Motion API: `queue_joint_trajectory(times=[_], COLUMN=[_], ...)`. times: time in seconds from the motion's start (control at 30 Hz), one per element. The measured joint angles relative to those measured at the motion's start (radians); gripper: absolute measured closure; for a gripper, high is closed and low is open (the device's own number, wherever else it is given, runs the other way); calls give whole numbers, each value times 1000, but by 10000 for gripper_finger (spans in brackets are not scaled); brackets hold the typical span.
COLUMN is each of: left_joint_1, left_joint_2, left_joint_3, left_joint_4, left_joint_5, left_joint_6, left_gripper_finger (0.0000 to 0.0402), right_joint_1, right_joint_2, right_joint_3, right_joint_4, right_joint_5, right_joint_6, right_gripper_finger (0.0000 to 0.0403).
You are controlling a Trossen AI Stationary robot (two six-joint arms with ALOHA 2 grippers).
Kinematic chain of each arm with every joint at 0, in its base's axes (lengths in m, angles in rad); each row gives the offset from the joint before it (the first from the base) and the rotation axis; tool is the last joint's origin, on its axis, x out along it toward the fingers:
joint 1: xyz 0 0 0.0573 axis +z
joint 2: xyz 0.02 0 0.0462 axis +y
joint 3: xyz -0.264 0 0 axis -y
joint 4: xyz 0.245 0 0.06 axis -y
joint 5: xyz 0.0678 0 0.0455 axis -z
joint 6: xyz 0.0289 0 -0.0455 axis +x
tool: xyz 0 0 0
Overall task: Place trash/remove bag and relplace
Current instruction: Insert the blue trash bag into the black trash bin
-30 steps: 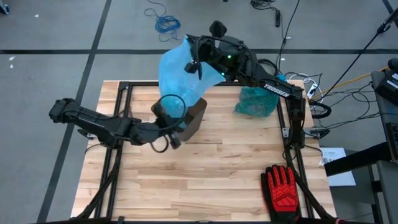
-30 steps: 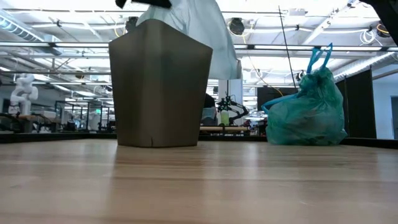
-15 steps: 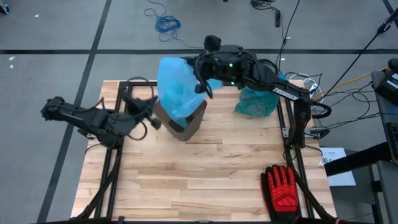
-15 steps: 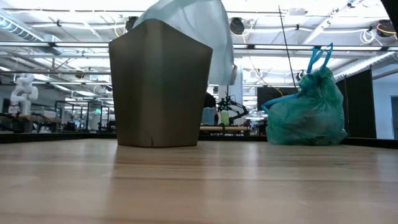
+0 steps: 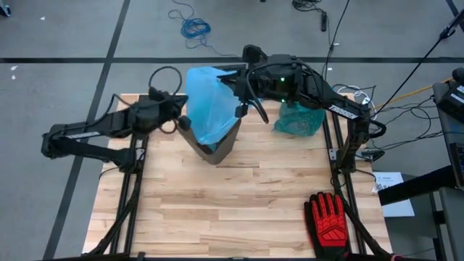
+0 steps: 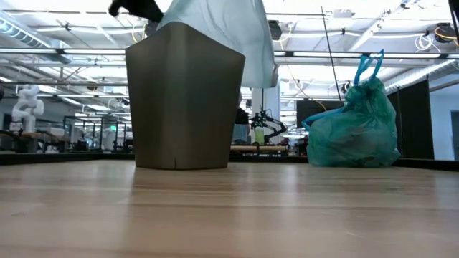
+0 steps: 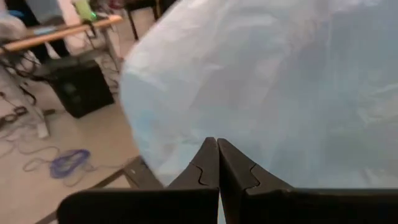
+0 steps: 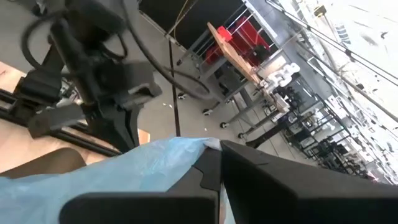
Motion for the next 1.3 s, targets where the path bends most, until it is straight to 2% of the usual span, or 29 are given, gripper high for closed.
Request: queue_joint_trajectory(times=[0.17,0.23,0.33,0.43,0.57,0.87,1.03,1.17,1.23,1.3], left_joint_1=[122,159,202,217,185,5,-26,-20,-21,-21], left_joint_2=[49,53,54,53,59,58,-9,-65,-94,-126], left_joint_3=[-15,-64,-171,-257,-318,-362,-326,-309,-293,-265], left_joint_4=[30,121,304,462,510,613,626,609,551,451], left_joint_5=[150,236,433,622,715,703,532,495,451,332], left_joint_6=[4,3,-11,-74,-157,-165,-133,-128,-114,-102], left_gripper_finger=[402,402,402,402,402,402,402,401,402,402], right_joint_1=[2,4,4,5,4,5,7,7,7,7], right_joint_2=[-9,-20,-32,-42,-56,-56,-56,-56,-56,-56], right_joint_3=[-1,-1,0,0,0,0,0,0,0,0], right_joint_4=[-28,-43,-61,-70,-85,-122,-128,-139,-137,-138], right_joint_5=[-1,-7,-45,-53,-54,-104,-104,-104,-104,-104], right_joint_6=[1,4,17,24,40,66,68,68,67,67], right_gripper_finger=[403,403,403,403,403,403,403,403,403,403])
